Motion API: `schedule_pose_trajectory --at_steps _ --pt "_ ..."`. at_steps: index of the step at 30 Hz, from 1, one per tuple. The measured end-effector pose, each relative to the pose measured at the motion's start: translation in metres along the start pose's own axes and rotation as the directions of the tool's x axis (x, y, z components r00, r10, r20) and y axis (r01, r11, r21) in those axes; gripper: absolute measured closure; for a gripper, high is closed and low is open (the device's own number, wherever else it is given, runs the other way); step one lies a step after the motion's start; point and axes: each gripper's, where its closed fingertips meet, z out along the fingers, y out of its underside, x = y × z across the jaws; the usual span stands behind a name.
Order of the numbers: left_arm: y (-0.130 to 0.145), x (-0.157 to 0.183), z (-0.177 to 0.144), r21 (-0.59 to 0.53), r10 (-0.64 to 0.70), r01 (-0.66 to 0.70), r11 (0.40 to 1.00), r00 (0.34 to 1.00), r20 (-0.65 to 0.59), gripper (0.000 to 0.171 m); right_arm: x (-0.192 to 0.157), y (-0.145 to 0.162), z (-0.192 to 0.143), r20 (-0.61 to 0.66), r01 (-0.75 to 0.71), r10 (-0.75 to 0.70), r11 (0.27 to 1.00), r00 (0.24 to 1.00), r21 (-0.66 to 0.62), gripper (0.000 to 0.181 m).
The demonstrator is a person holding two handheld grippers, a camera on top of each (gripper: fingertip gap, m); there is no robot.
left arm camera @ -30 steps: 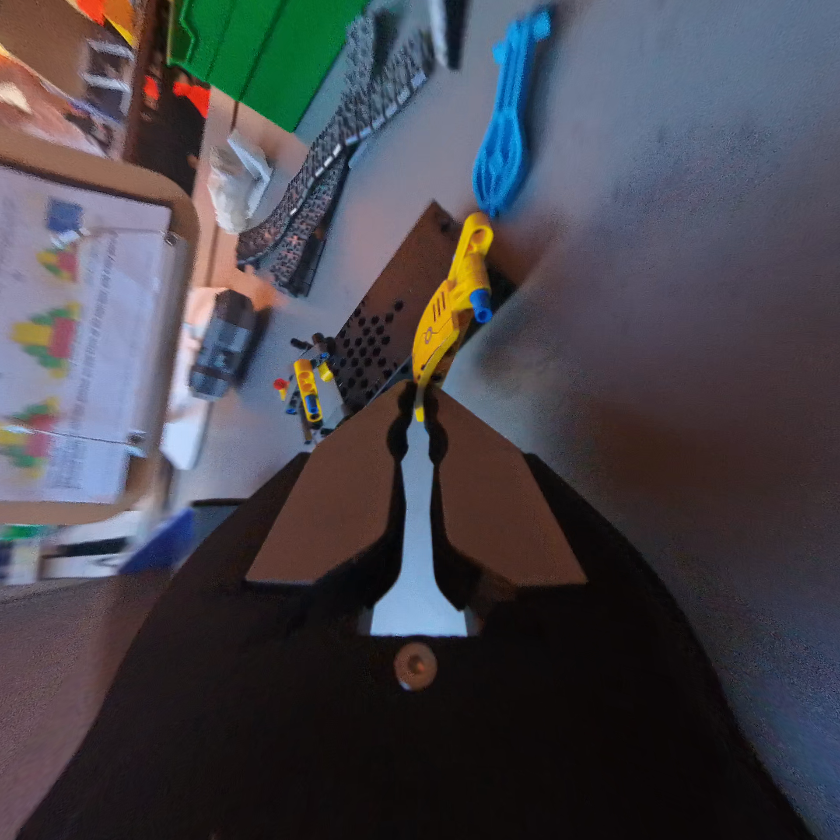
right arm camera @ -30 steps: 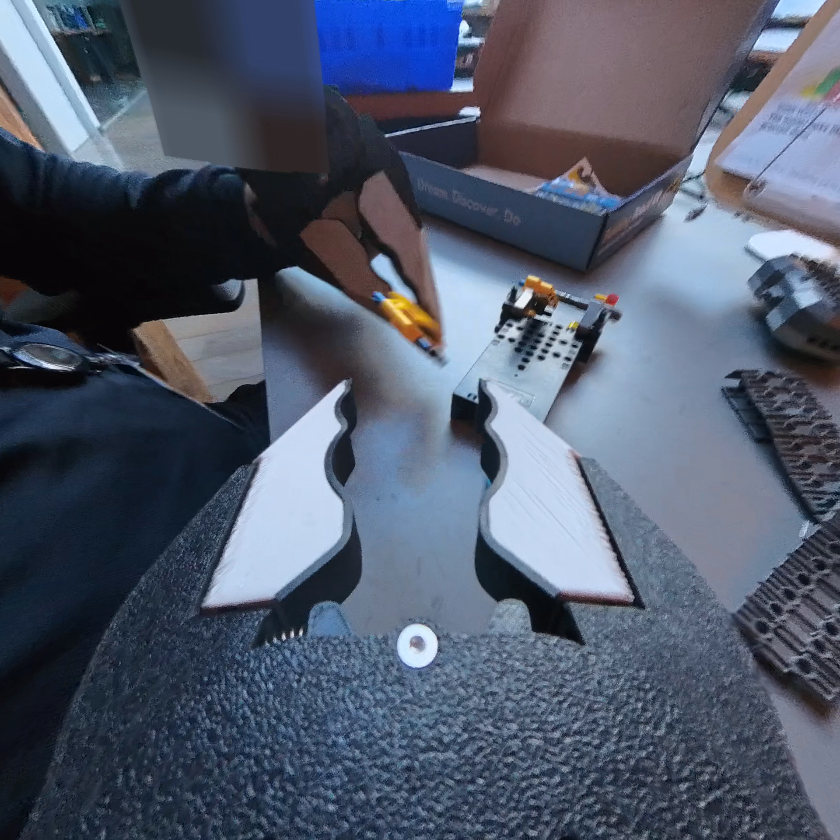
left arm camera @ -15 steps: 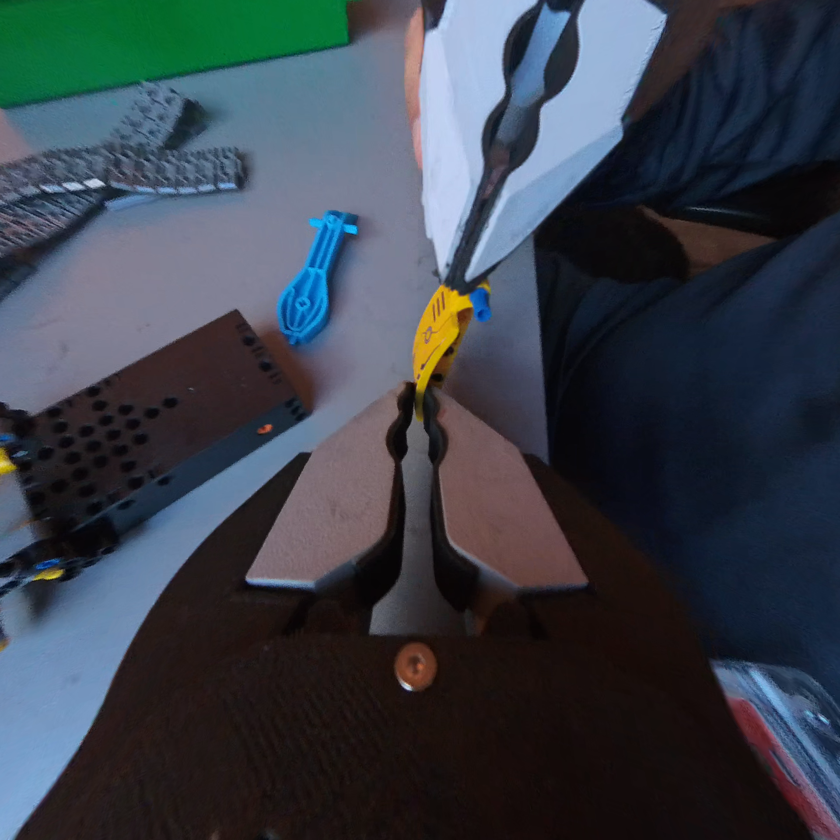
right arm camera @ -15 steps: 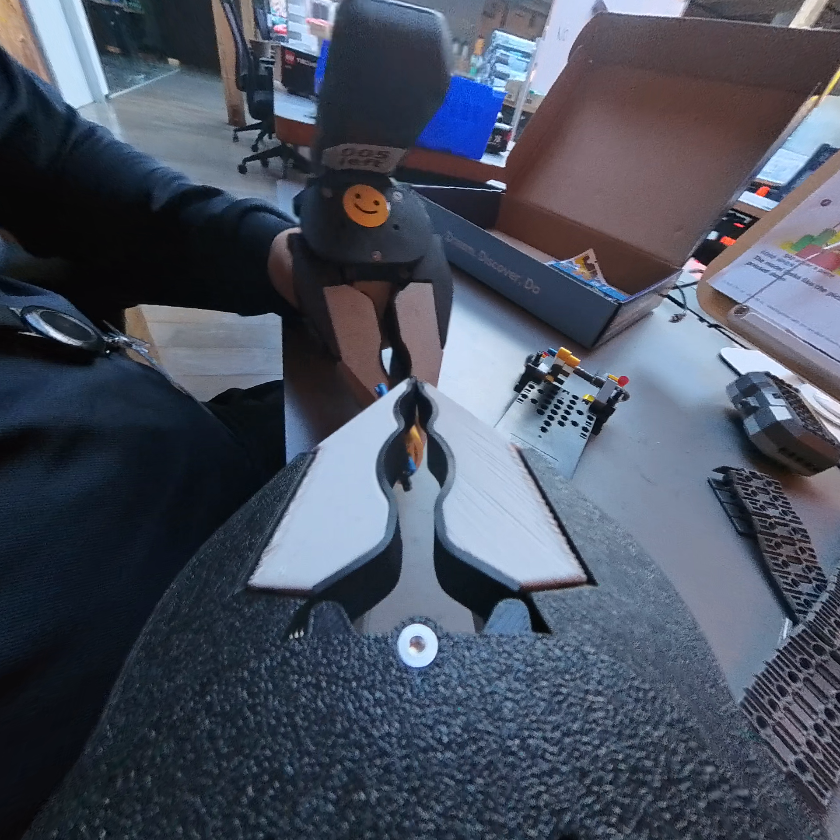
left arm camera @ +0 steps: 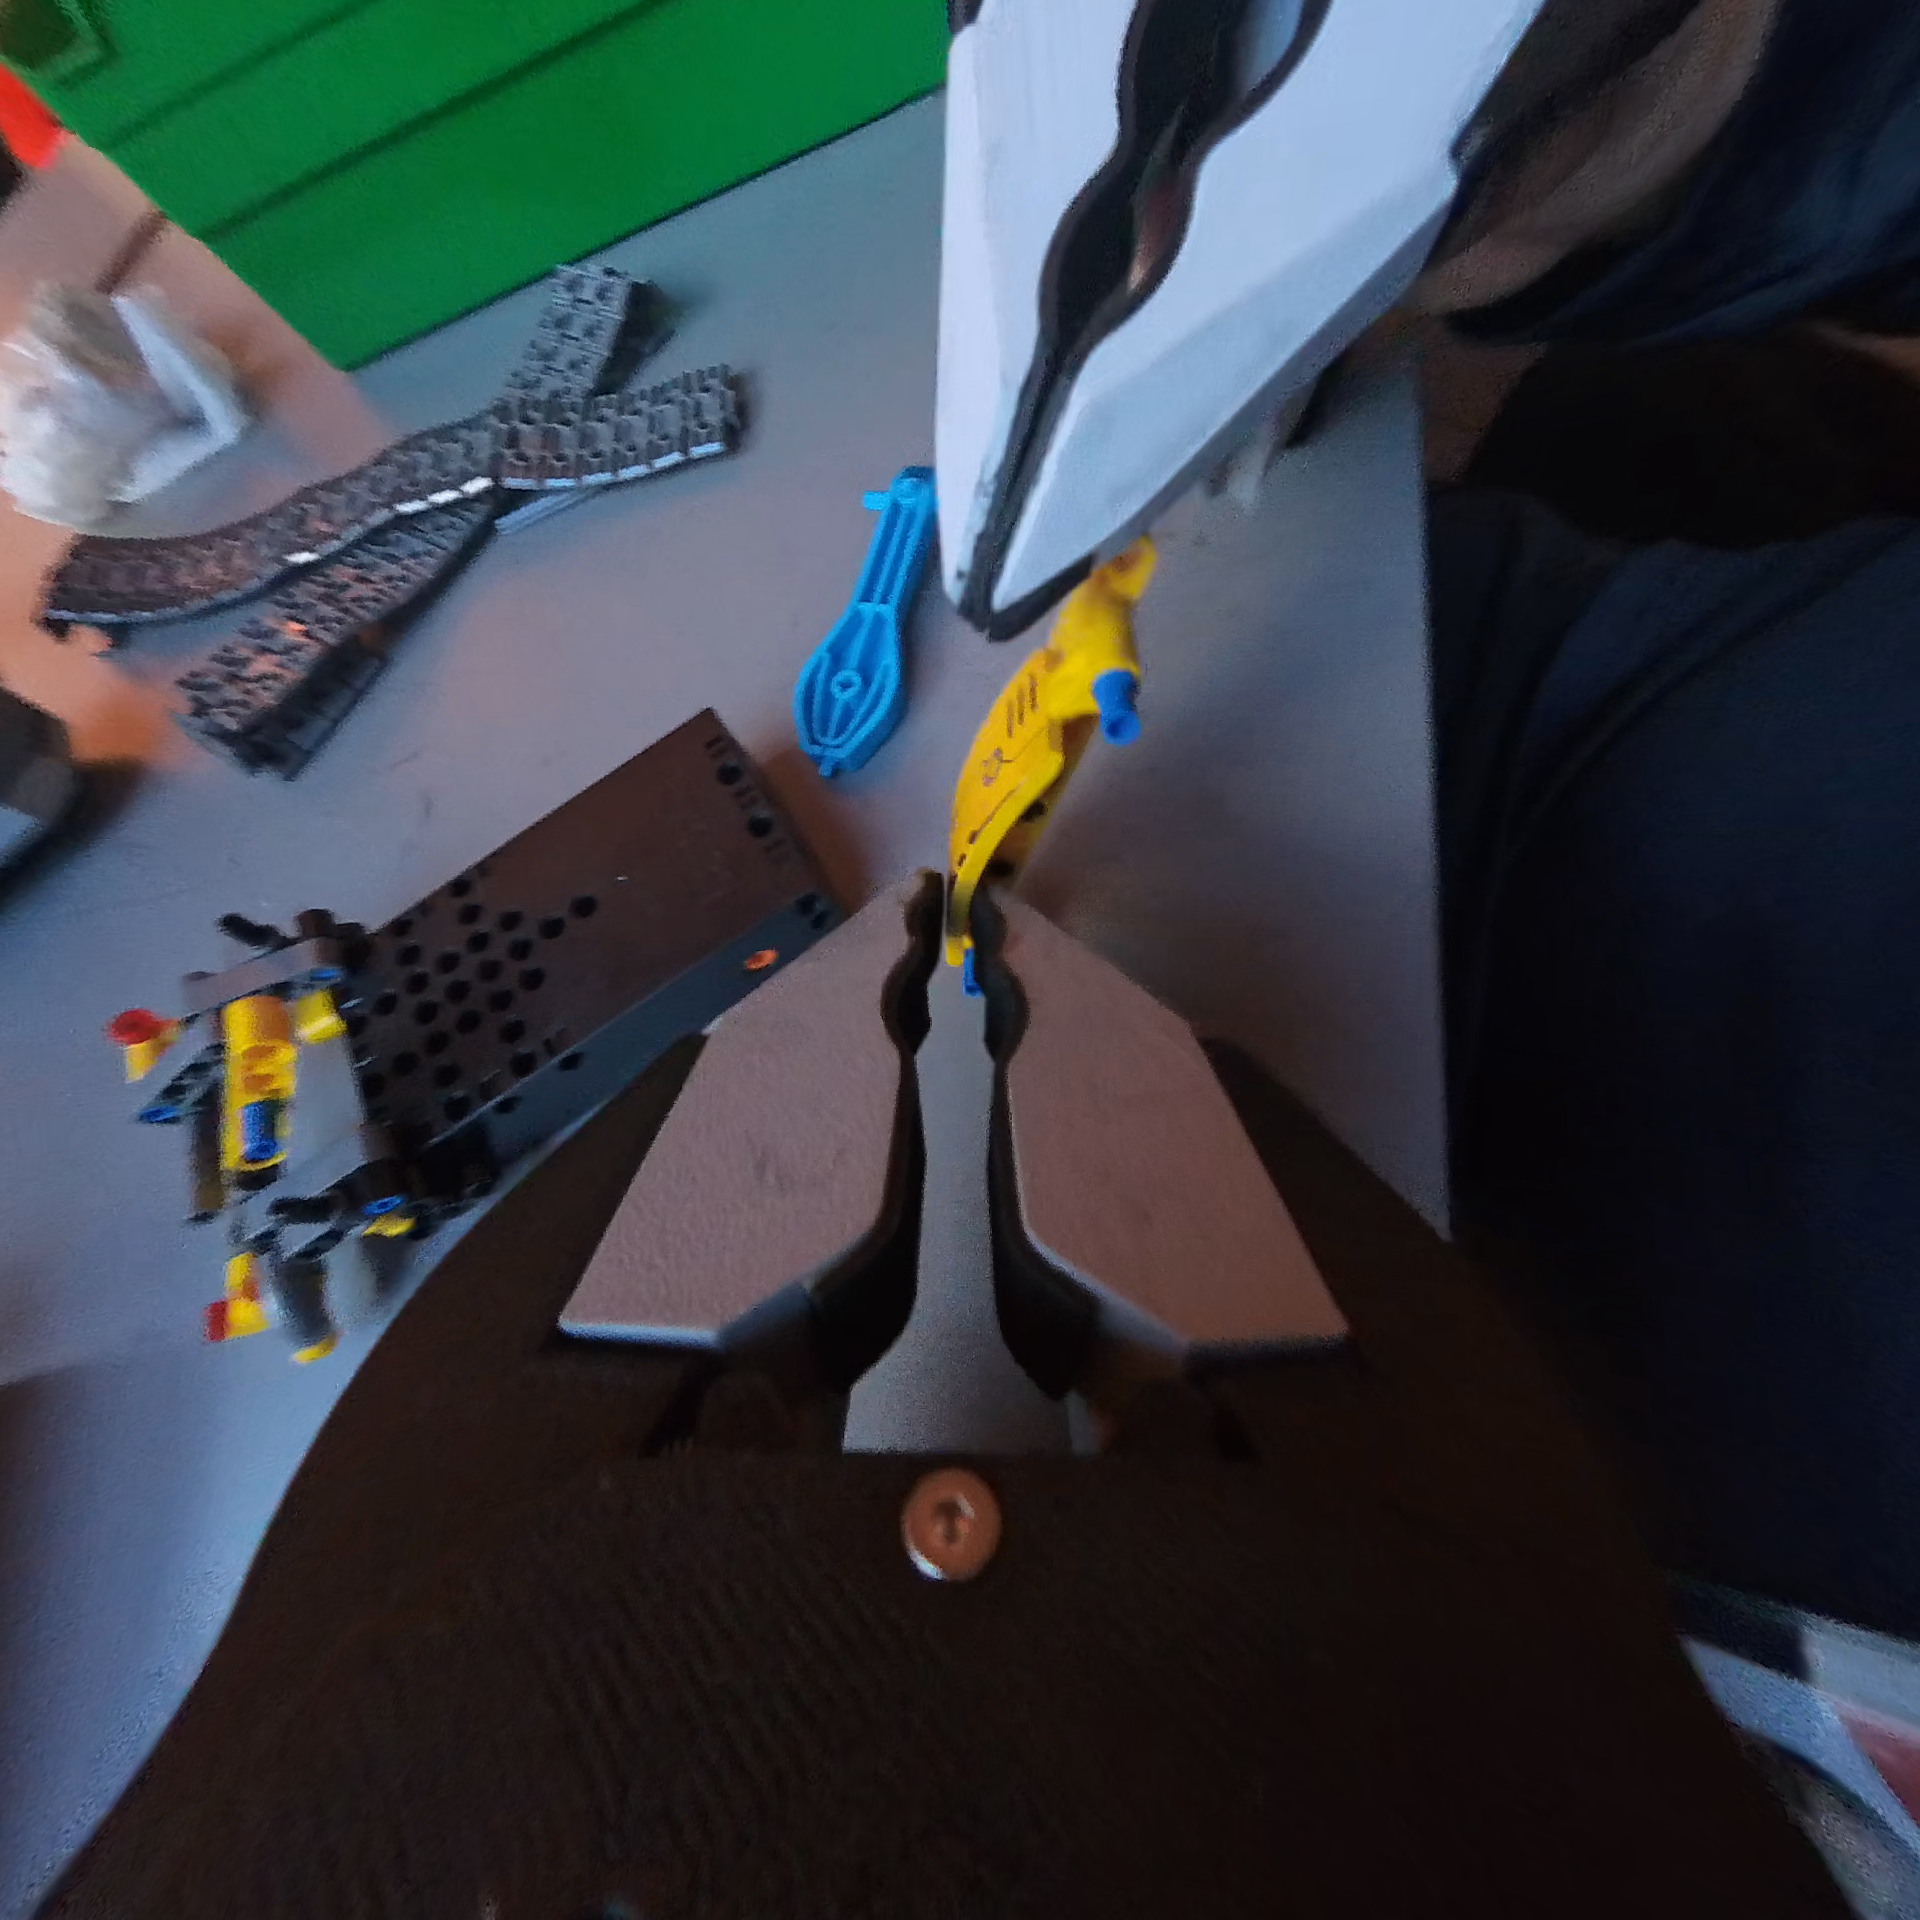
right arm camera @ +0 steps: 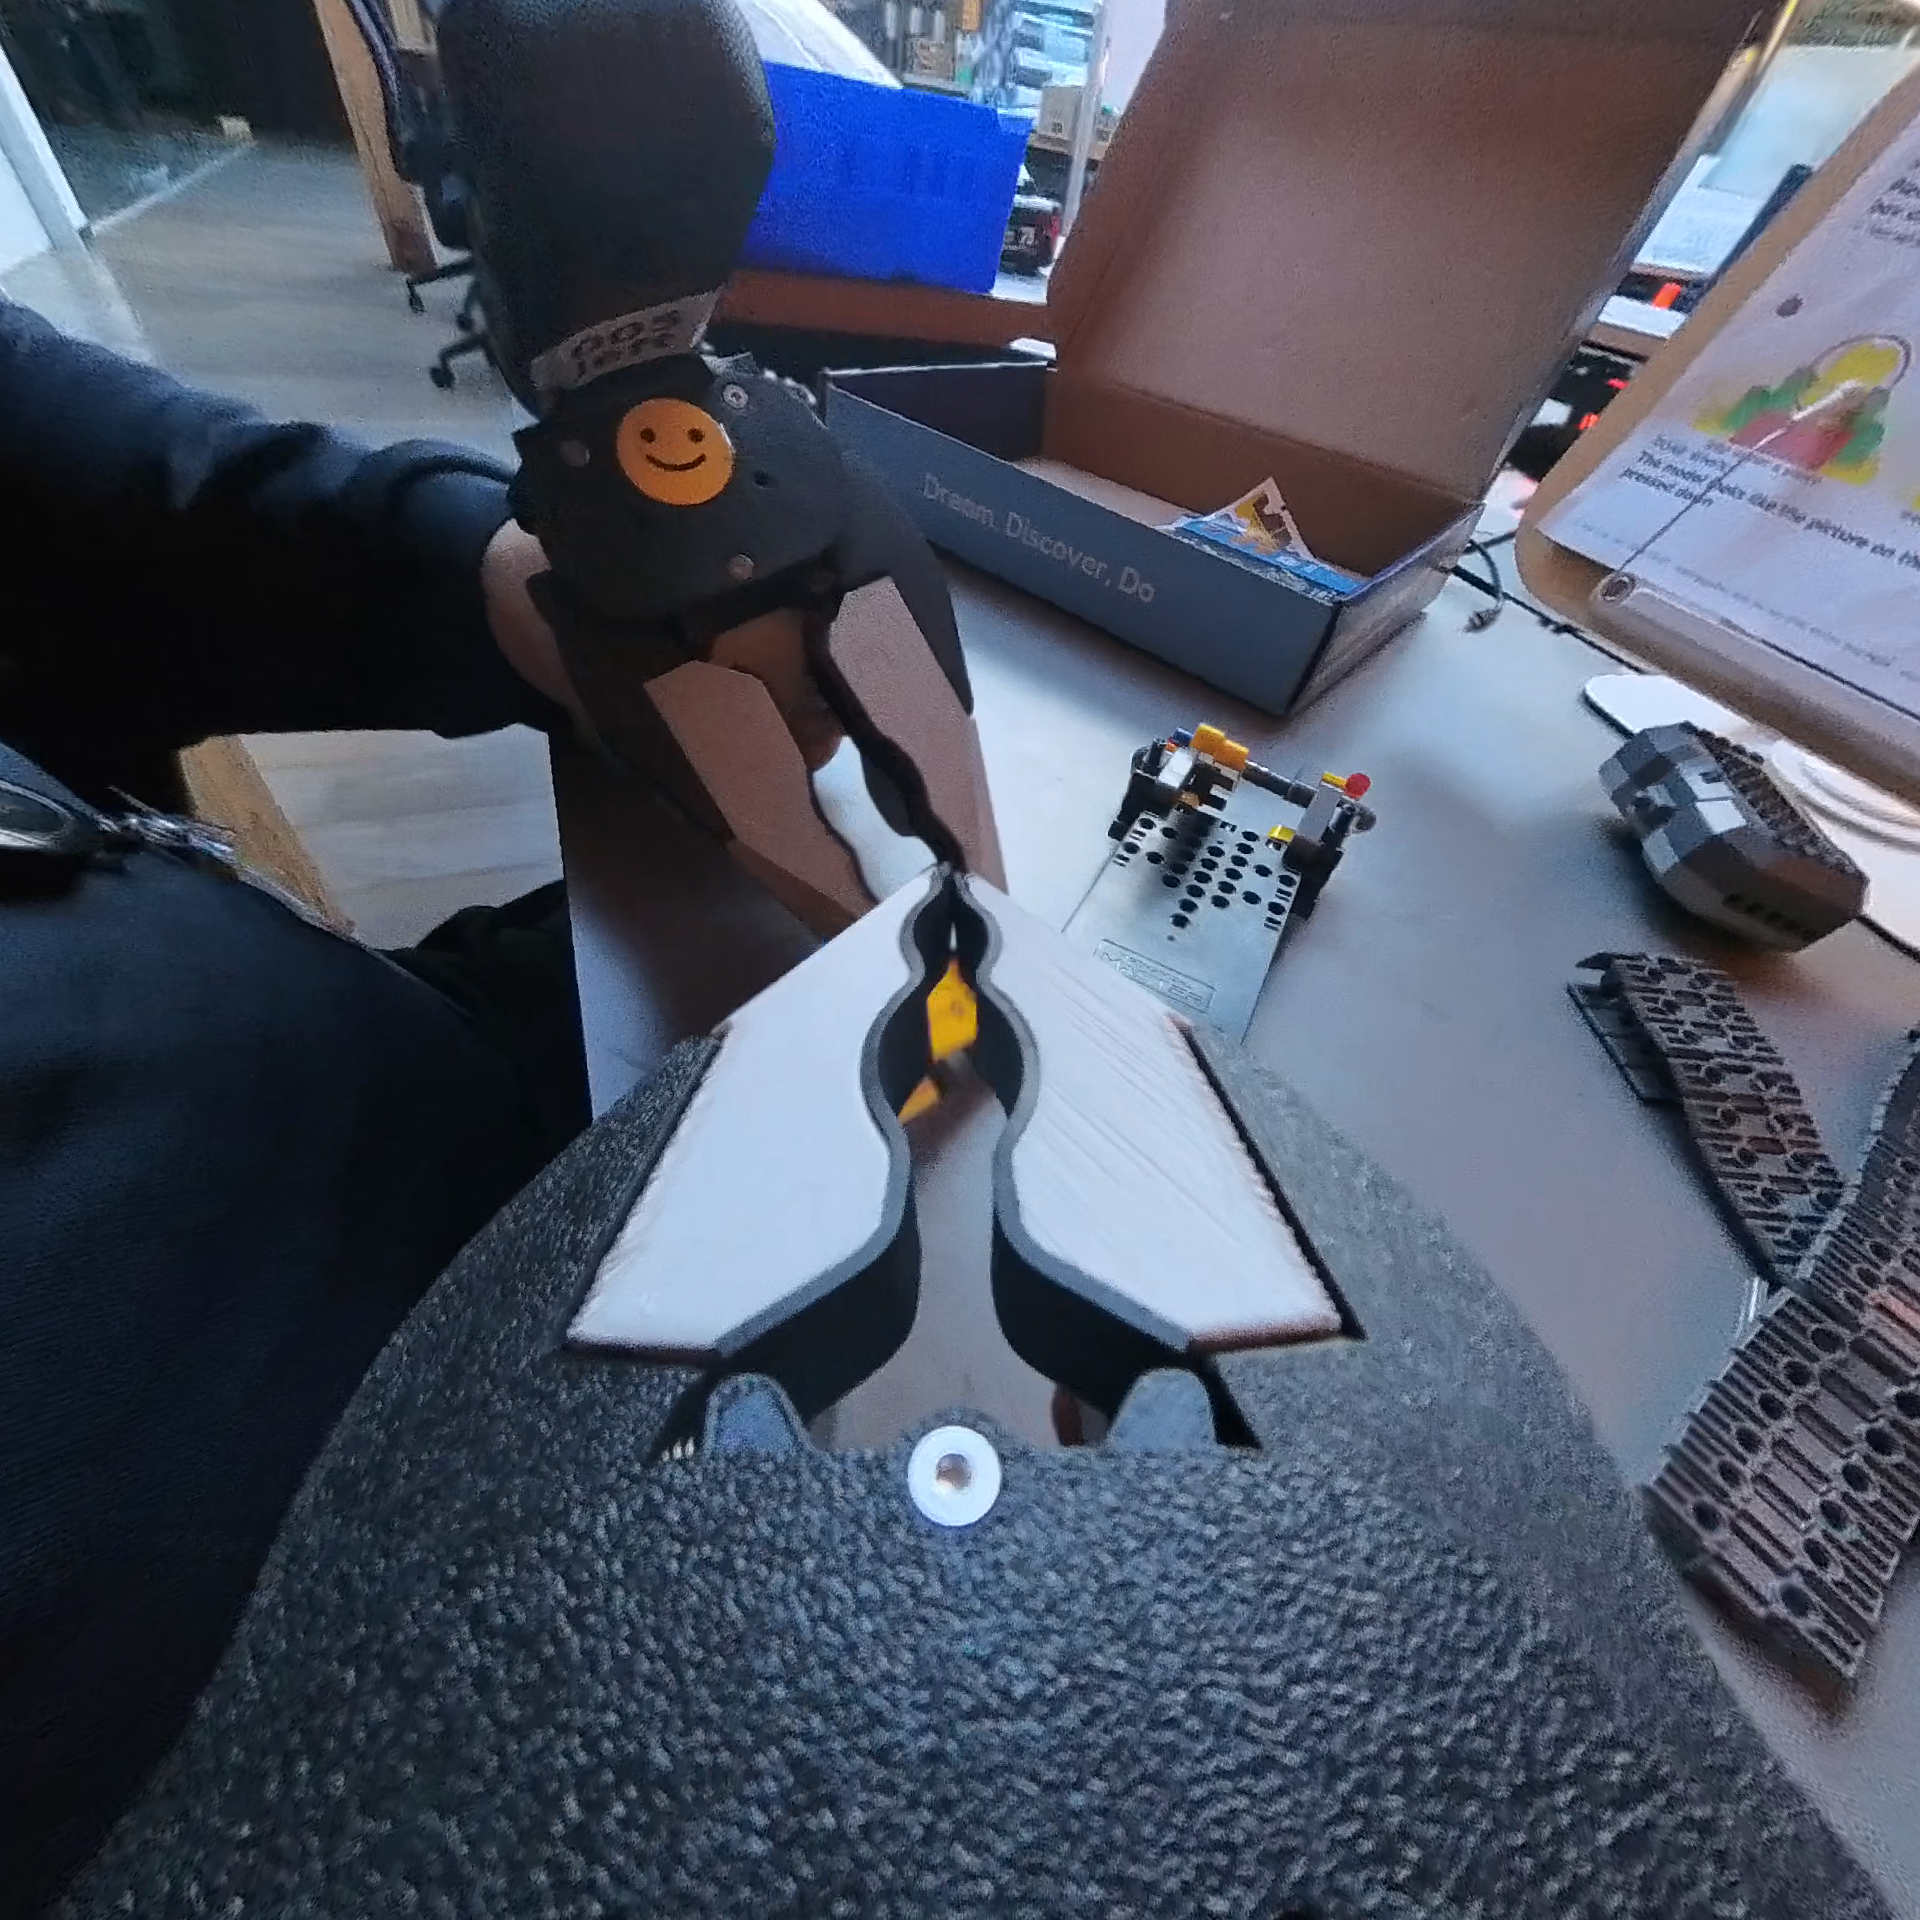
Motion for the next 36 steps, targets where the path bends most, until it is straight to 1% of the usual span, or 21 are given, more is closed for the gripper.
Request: schedule_pose_trajectory --at_steps 2,4,5,7,10,11,13,14,15,17,20,23,25,26,28,29,30,31,33,34,36 --pt "0.002 -0.009 -0.002 -0.005 -0.021 0.021 1.000 0.998 0.054 0.153 0.003 0.001 -0.002 0.002 -0.021 0.021 1.000 1.000 0.000 0.181" --pt "0.002 -0.002 -0.004 0.006 -0.075 0.076 0.997 0.997 -0.028 0.129 0.006 0.006 -0.002 -0.011 -0.013 0.013 0.999 1.000 -0.034 0.181" --pt "0.001 -0.008 -0.006 0.023 -0.114 0.114 0.993 0.993 -0.013 0.131 0.007 0.010 -0.002 -0.020 -0.006 0.005 0.998 1.000 -0.061 0.181" --pt "0.000 -0.013 -0.009 0.044 -0.159 0.160 0.986 0.987 -0.013 0.127 0.009 0.016 0.000 -0.022 -0.001 -0.001 0.995 1.000 -0.103 0.181" --pt "0.002 -0.012 -0.006 0.018 -0.147 0.147 0.989 0.989 -0.010 0.120 0.020 0.021 0.000 -0.070 0.001 -0.010 0.990 0.997 -0.138 0.181" --pt "0.005 -0.011 -0.004 -0.006 -0.134 0.133 0.991 0.991 -0.003 0.117 0.025 0.023 -0.002 -0.092 -0.001 -0.013 0.989 0.996 -0.149 0.176" --pt "0.009 -0.011 -0.001 -0.037 -0.107 0.108 0.993 0.994 0.026 0.113 0.034 0.026 -0.006 -0.129 -0.056 0.035 0.984 0.991 -0.167 0.122" --pt "0.009 -0.011 -0.001 -0.038 -0.098 0.100 0.994 0.994 0.038 0.111 0.036 0.026 -0.008 -0.131 -0.106 0.084 0.980 0.988 -0.168 0.103" --pt "0.008 -0.012 -0.001 -0.034 -0.096 0.097 0.995 0.994 0.043 0.110 0.033 0.024 -0.011 -0.103 -0.145 0.129 0.975 0.986 -0.166 0.097" --pt "0.005 -0.012 -0.003 -0.009 -0.104 0.105 0.994 0.994 0.037 0.107 0.025 0.018 -0.018 -0.041 -0.166 0.162 0.972 0.986 -0.166 0.095" --pt "0.005 -0.026 -0.007 0.015 -0.166 0.165 0.986 0.981 0.105 0.093 0.023 0.015 -0.028 -0.054 -0.148 0.140 0.971 0.989 -0.188 0.077" --pt "0.014 -0.028 -0.007 -0.031 -0.193 0.200 0.979 0.970 0.144 0.098 0.028 0.021 -0.039 -0.117 -0.113 0.087 0.965 0.989 -0.237 0.076" --pt "0.017 -0.024 -0.008 -0.048 -0.190 0.197 0.979 0.973 0.134 0.102 0.036 0.023 -0.045 -0.168 -0.161 0.124 0.960 0.978 -0.230 0.080" --pt "0.016 -0.018 -0.008 -0.050 -0.181 0.187 0.981 0.978 0.101 0.105 0.035 0.027 -0.048 -0.160 -0.183 0.147 0.953 0.976 -0.243 0.095" --pt "0.014 -0.004 -0.008 -0.049 -0.126 0.127 0.991 0.992 0.023 0.112 0.017 0.040 -0.051 -0.055 -0.206 0.199 0.926 0.978 -0.316 0.151" --pt "0.015 0.003 -0.009 -0.061 -0.085 0.084 0.995 0.996 -0.017 0.109 0.011 0.045 -0.051 -0.028 -0.208 0.212 0.917 0.977 -0.339 0.163" --pt "0.017 0.010 -0.009 -0.071 -0.034 0.031 0.997 0.998 -0.045 0.102 0.008 0.048 -0.051 -0.028 -0.197 0.199 0.919 0.980 -0.342 0.160" --pt "0.020 0.011 -0.008 -0.083 0.010 -0.013 0.996 0.999 -0.041 0.120 0.004 0.050 -0.050 -0.028 -0.173 0.174 0.924 0.984 -0.341 0.157" --pt "0.020 0.018 -0.008 -0.082 0.066 -0.071 0.994 0.996 -0.064 0.142 -0.006 0.054 -0.045 -0.011 -0.124 0.129 0.921 0.992 -0.369 0.151" --pt "0.019 0.019 -0.007 -0.080 0.082 -0.087 0.993 0.995 -0.065 0.144 -0.011 0.057 -0.043 -0.002 -0.109 0.117 0.916 0.993 -0.387 0.144" --pt "0.016 0.020 -0.006 -0.068 0.119 -0.122 0.990 0.992 -0.049 0.137 -0.017 0.061 -0.037 0.003 -0.090 0.100 0.908 0.995 -0.409 0.139"
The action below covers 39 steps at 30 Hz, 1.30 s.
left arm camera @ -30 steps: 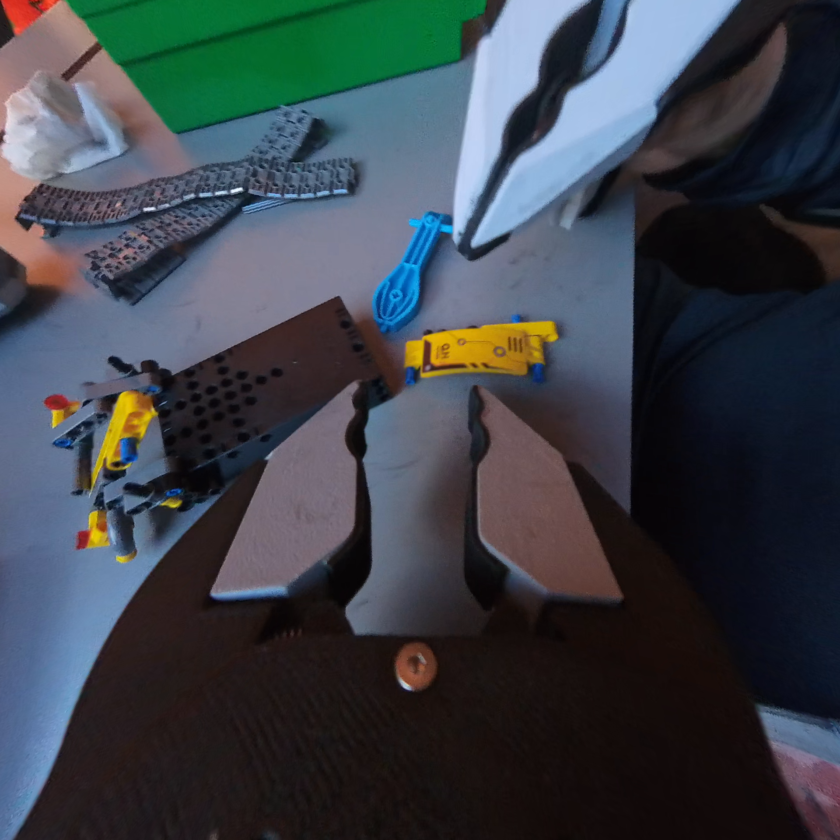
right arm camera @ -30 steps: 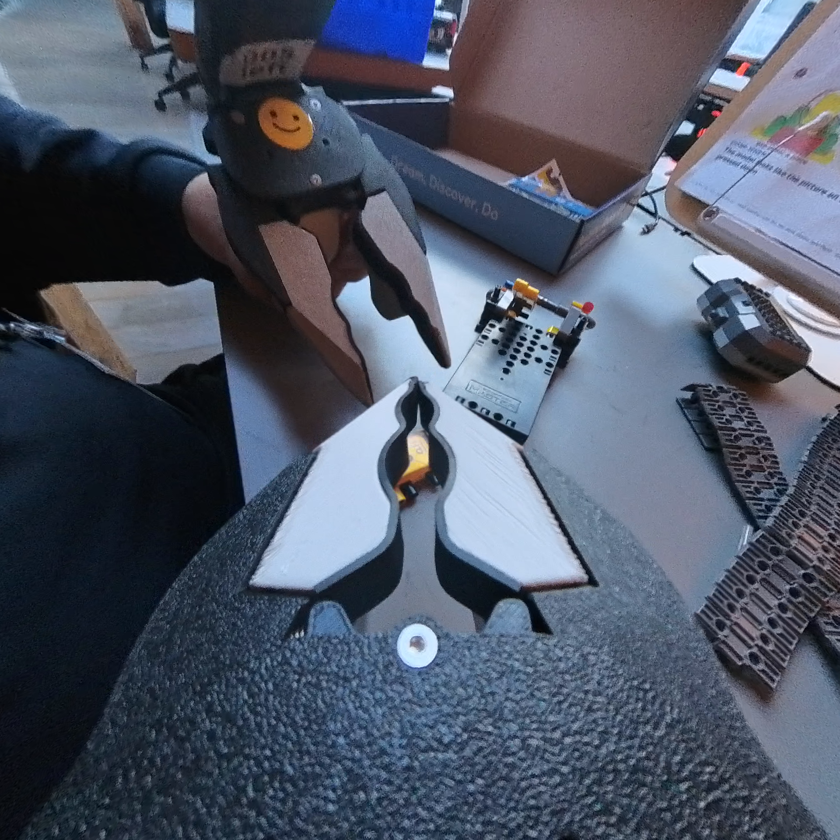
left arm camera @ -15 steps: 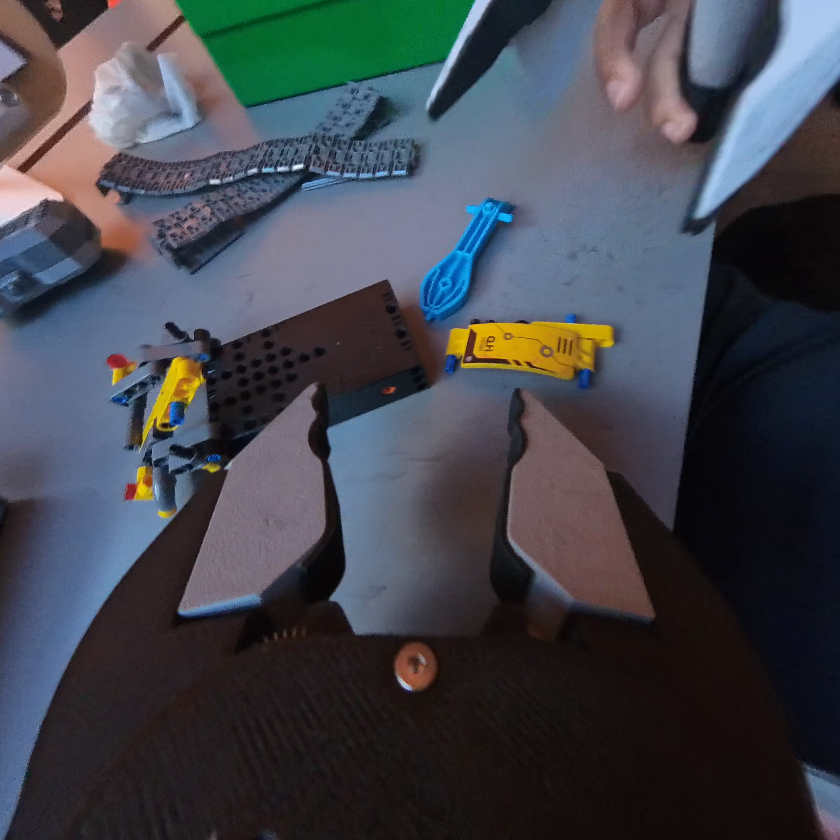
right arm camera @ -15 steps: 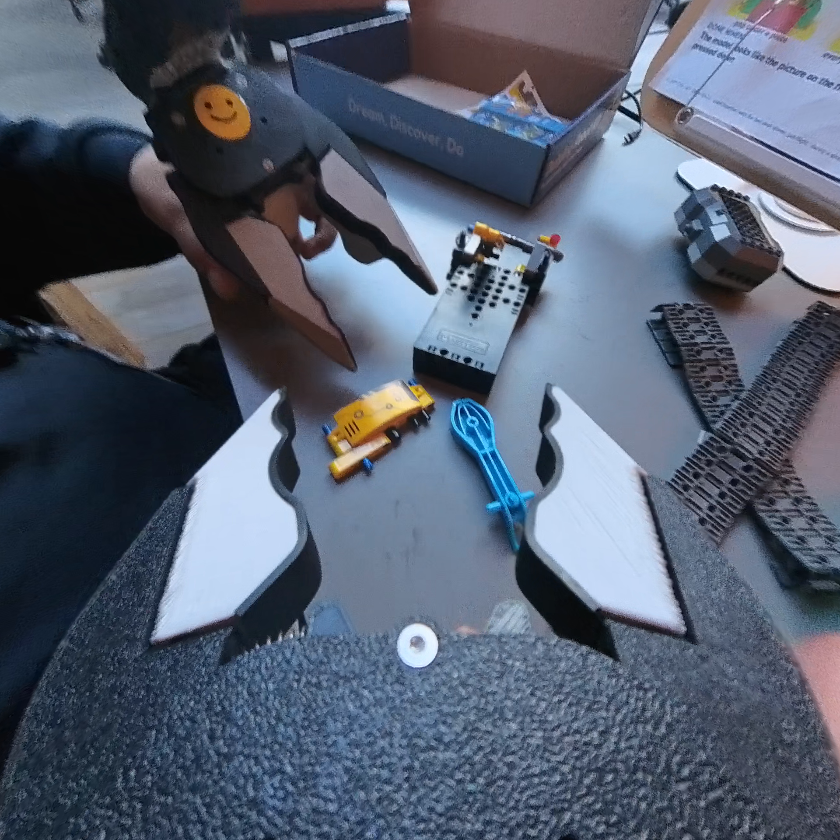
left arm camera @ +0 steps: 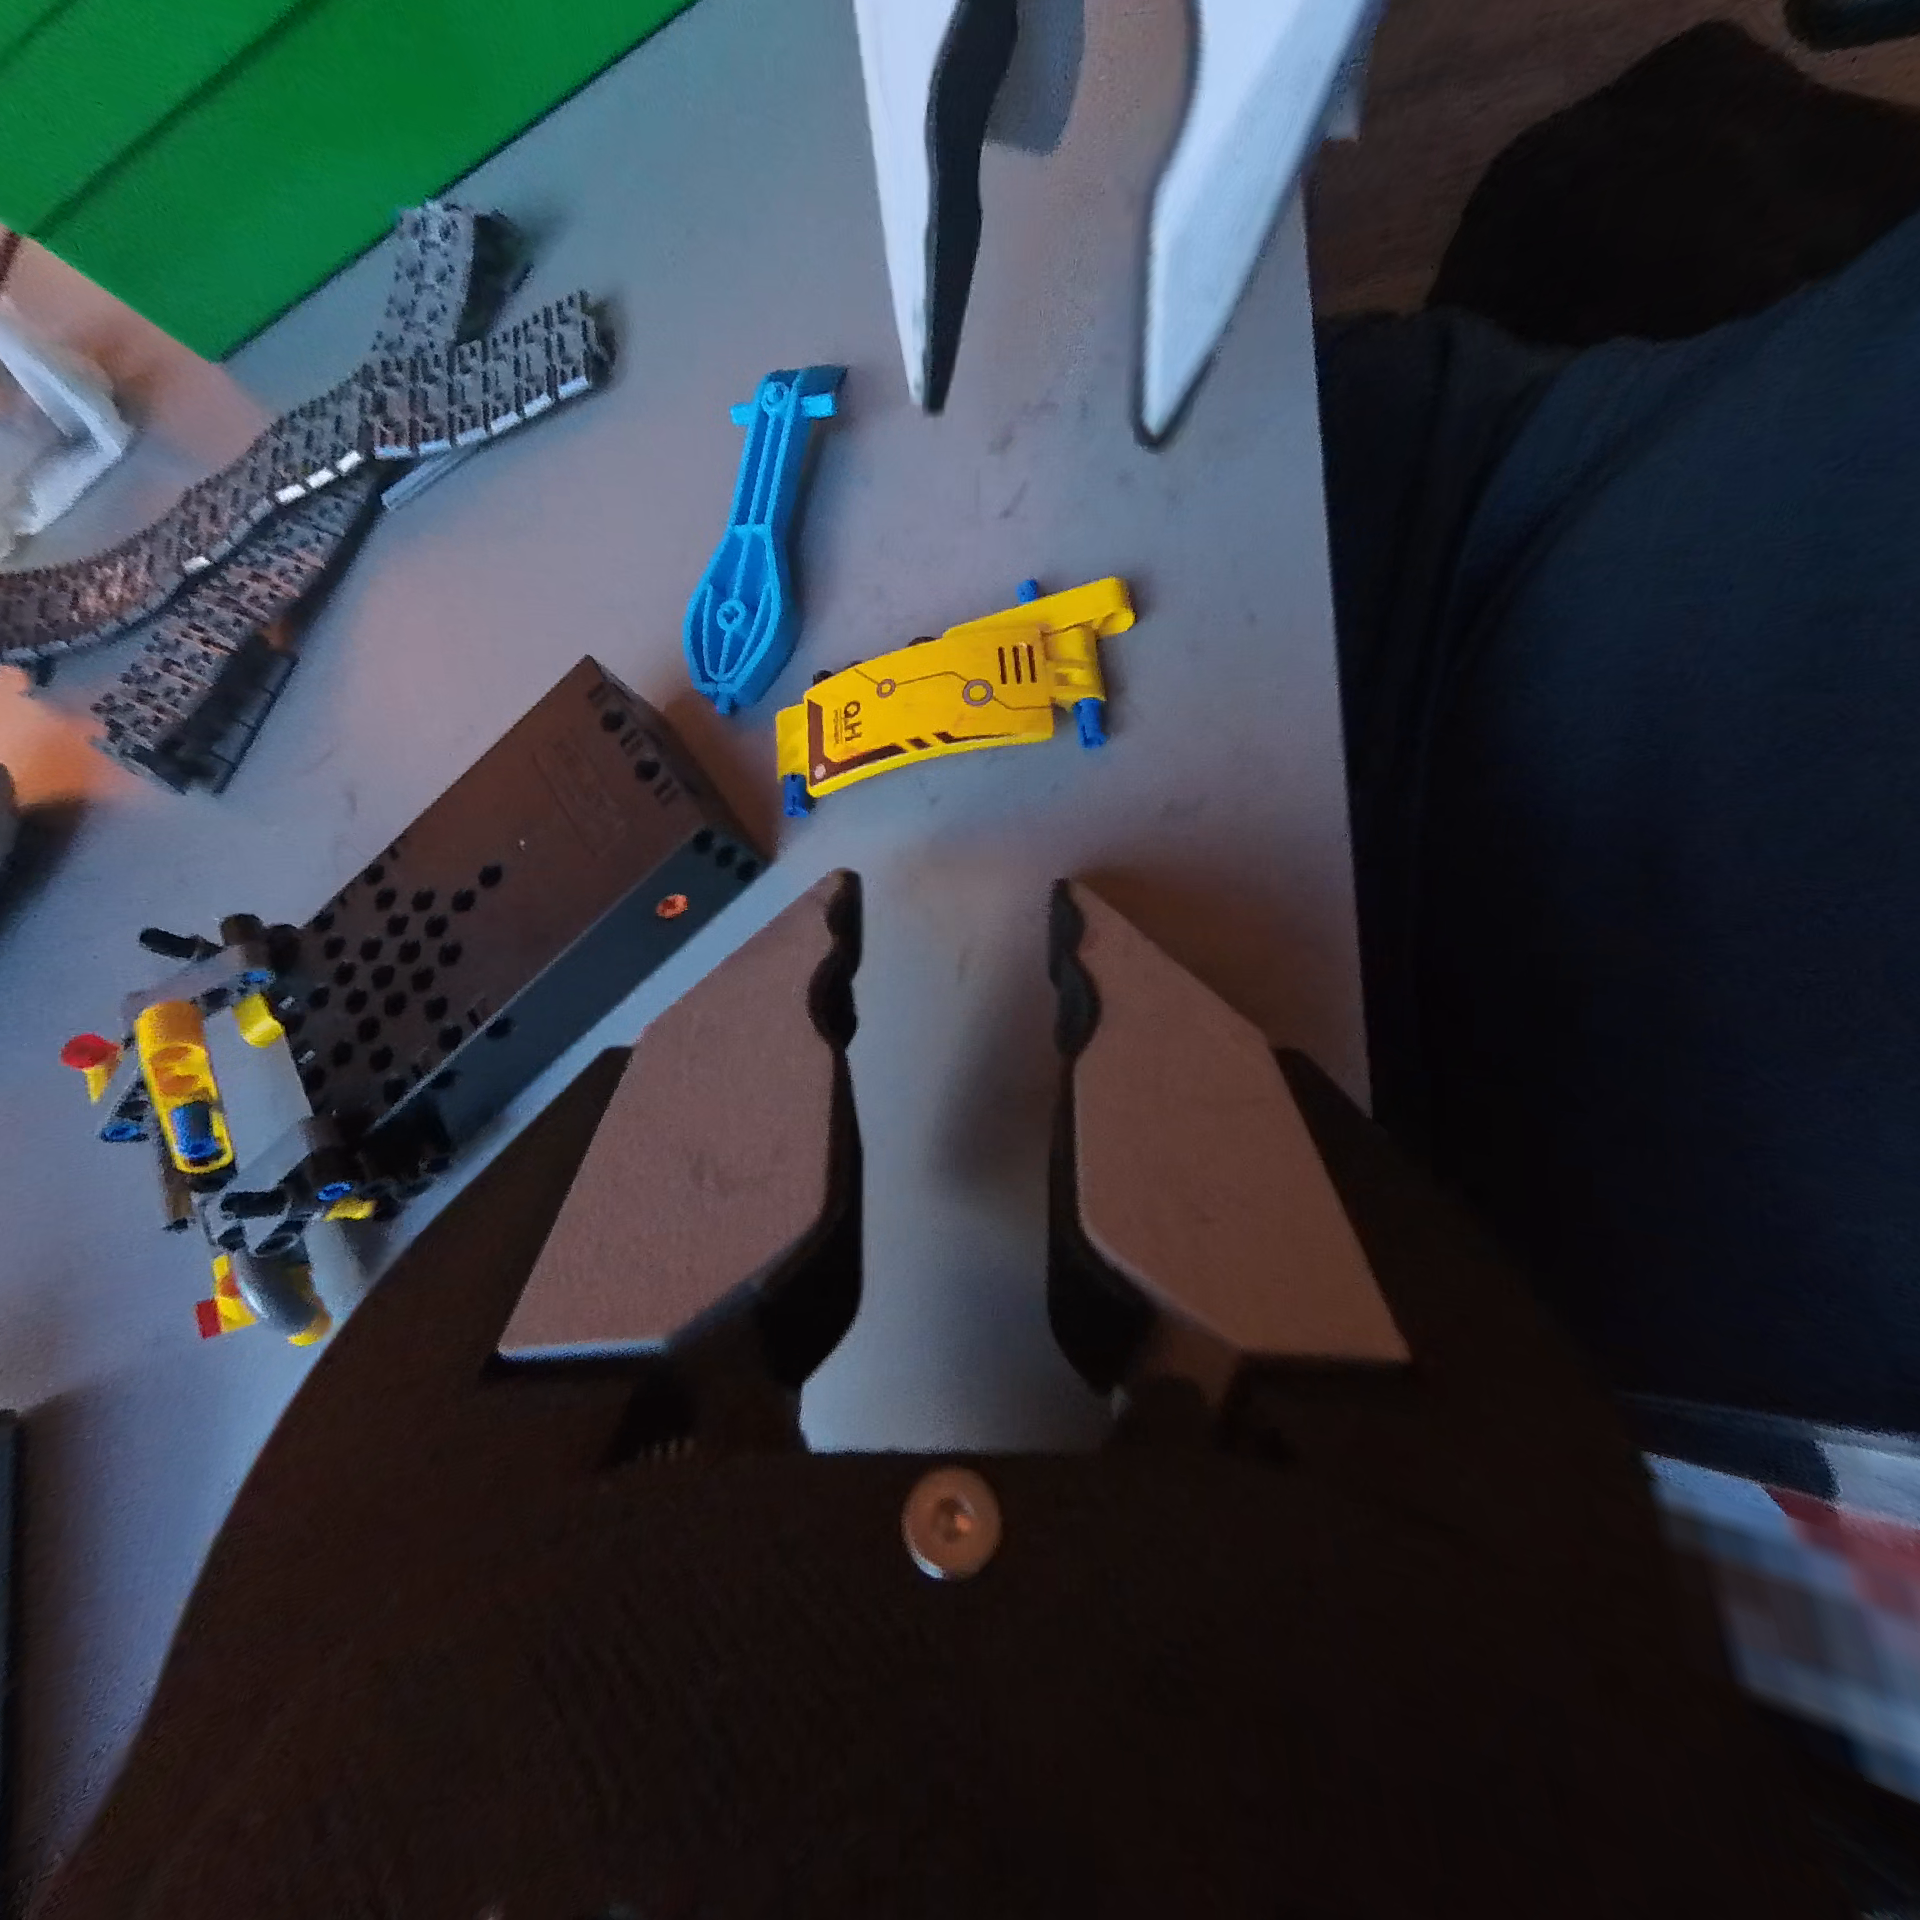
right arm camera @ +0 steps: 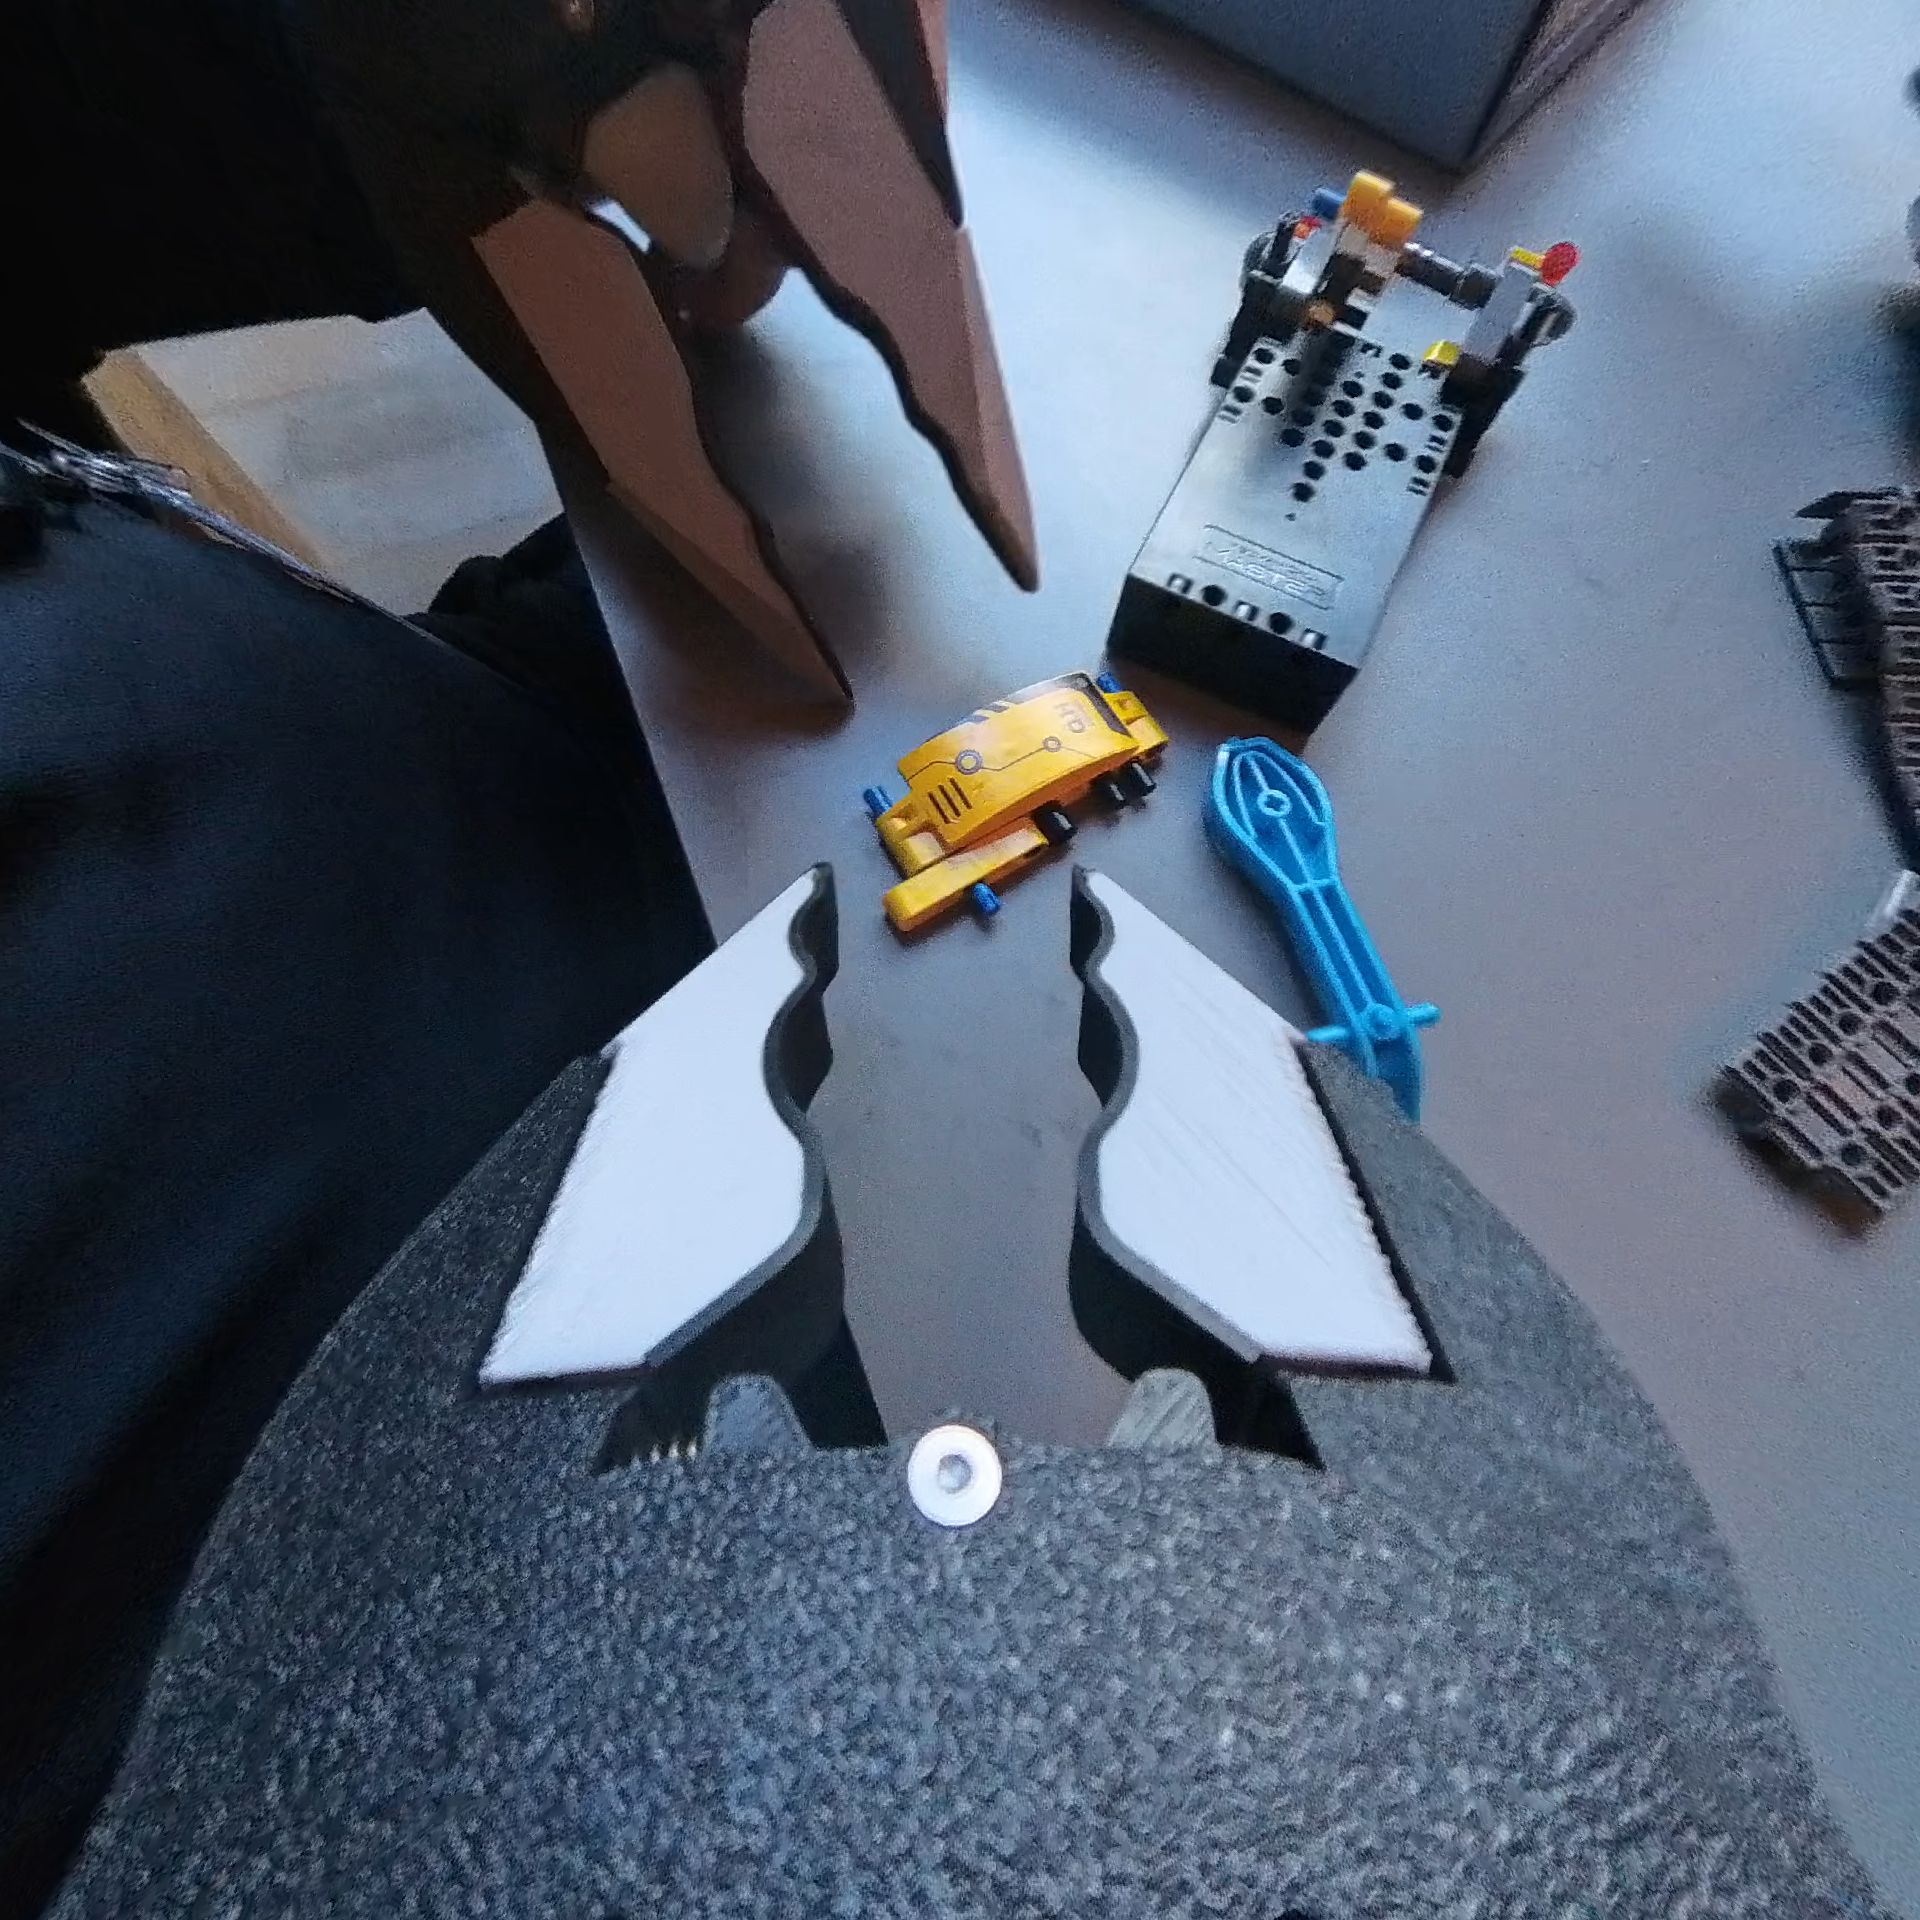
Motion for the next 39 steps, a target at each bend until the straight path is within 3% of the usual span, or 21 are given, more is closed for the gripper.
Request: schedule_pose_trajectory --at_steps 2,9,22,31,39 --pt "-0.003 -0.003 0.001 -0.004 0.040 -0.040 0.999 0.999 0.029 0.127 -0.004 0.001 0.006 0.013 -0.001 0.001 1.000 1.000 -0.005 0.139" --pt "-0.014 -0.014 0.010 -0.072 0.356 -0.349 0.934 0.926 0.129 0.130 -0.010 0.011 0.022 0.063 -0.076 0.079 0.996 0.995 -0.044 0.135" --pt "-0.021 -0.012 0.019 -0.080 0.308 -0.303 0.950 0.949 0.068 0.127 -0.009 0.011 0.027 0.062 -0.132 0.134 0.991 0.989 -0.035 0.143" --pt "-0.021 -0.013 0.019 -0.072 0.278 -0.272 0.960 0.958 0.078 0.126 0.000 0.012 0.029 0.000 -0.159 0.159 0.987 0.987 -0.034 0.162" --pt "-0.020 -0.013 0.016 -0.062 0.316 -0.311 0.948 0.941 0.118 0.127 -0.005 0.004 0.020 0.131 -0.273 0.267 0.961 0.955 0.031 0.165"
